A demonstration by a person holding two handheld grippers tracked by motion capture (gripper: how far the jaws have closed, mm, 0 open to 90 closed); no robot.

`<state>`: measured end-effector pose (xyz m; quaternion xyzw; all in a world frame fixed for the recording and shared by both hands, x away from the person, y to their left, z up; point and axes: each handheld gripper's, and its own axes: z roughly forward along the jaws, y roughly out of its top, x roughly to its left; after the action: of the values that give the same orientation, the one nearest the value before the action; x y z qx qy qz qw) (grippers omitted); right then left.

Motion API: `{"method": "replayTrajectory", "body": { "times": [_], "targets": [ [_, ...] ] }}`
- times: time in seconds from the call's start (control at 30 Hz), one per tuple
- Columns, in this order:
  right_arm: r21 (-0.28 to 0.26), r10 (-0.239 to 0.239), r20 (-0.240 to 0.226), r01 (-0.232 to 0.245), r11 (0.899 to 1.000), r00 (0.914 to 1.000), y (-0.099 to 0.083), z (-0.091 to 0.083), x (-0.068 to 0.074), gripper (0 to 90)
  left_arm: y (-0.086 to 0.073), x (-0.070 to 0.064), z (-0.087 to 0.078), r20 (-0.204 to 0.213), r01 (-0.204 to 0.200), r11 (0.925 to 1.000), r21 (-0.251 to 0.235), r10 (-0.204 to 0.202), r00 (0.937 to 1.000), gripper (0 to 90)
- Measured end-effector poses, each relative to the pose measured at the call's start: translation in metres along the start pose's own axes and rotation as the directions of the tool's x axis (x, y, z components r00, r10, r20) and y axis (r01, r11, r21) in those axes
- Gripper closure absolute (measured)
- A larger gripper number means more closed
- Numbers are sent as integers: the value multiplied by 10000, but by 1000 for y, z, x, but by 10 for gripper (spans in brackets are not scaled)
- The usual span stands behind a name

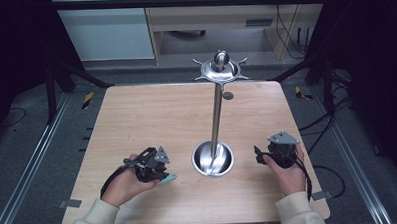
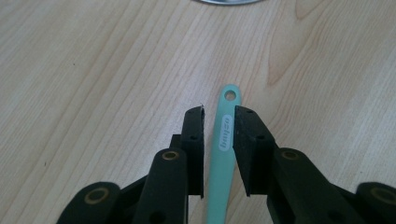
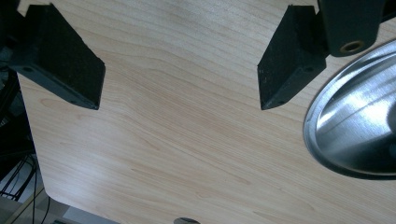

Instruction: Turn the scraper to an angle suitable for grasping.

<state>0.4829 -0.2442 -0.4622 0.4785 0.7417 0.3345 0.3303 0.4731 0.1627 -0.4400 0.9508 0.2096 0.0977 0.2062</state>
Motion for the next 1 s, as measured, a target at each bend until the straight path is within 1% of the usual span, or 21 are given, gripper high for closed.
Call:
{"method": "replayTrajectory", "body": {
  "times": [0.03,0.1,0.13,0.2,0.23,0.27,0.3,0.37,0.4,0.47,0.5,0.57,0.63,0.67,0.7,0.8,0.83,1.0],
  "targets": [
    [-2,-25,2,25,10000,10000,0,0,0,153,3,2,2,159,-96,9995,287,91,9998,725],
    [-7,-9,-23,9,10000,10000,0,1,0,153,4,3,4,277,-145,9987,493,132,9995,702],
    [-7,-9,-23,9,10000,10000,0,1,0,153,4,3,4,277,-145,9987,493,132,9995,697],
    [-2,19,-26,-19,10000,10000,0,0,0,153,5,5,6,525,-166,9974,701,129,9985,681],
    [-4,52,-31,-52,10000,10000,0,0,0,153,6,5,8,651,-167,9963,848,112,9978,646],
    [-4,52,-31,-52,10000,10000,0,0,0,153,6,5,10,658,-179,9951,967,116,9978,646],
    [14,75,-46,-75,10000,10000,0,0,1,153,8,6,12,667,-225,9925,1205,145,9977,633],
    [12,59,-34,-59,10000,10000,0,0,1,153,9,6,14,747,-261,9903,1368,159,9971,620],
    [12,59,-34,-59,10000,10000,0,0,1,153,9,6,14,747,-261,9903,1368,159,9971,616],
    [28,24,-36,-24,10000,10000,0,0,1,153,12,6,17,899,-280,9876,1545,142,9959,612],
    [28,24,-36,-24,10000,10000,0,0,1,153,12,6,17,899,-280,9876,1545,142,9959,612],
    [44,109,-39,-109,9999,9999,-1,0,0,153,16,6,20,955,-390,9853,1665,233,9952,614],
    [46,63,-35,-62,10000,10000,-1,0,0,153,16,5,21,956,-413,9843,1714,251,9951,612],
    [46,63,-35,-62,10000,10000,-1,0,0,153,15,5,23,923,-460,9823,1814,295,9953,612],
    [40,70,-44,-70,10000,10000,-1,0,0,153,14,5,26,904,-508,9781,2021,330,9954,607],
    [50,70,-47,-70,10000,10000,-1,0,0,153,13,7,27,890,-435,9772,2079,253,9957,609],
    [41,73,-56,-72,10000,10000,0,0,0,153,13,7,28,943,-409,9766,2112,213,9953,610],
    [22,57,-64,-57,10000,10000,0,0,0,153,14,7,30,1062,-507,9733,2240,273,9940,616]
  ]
}}
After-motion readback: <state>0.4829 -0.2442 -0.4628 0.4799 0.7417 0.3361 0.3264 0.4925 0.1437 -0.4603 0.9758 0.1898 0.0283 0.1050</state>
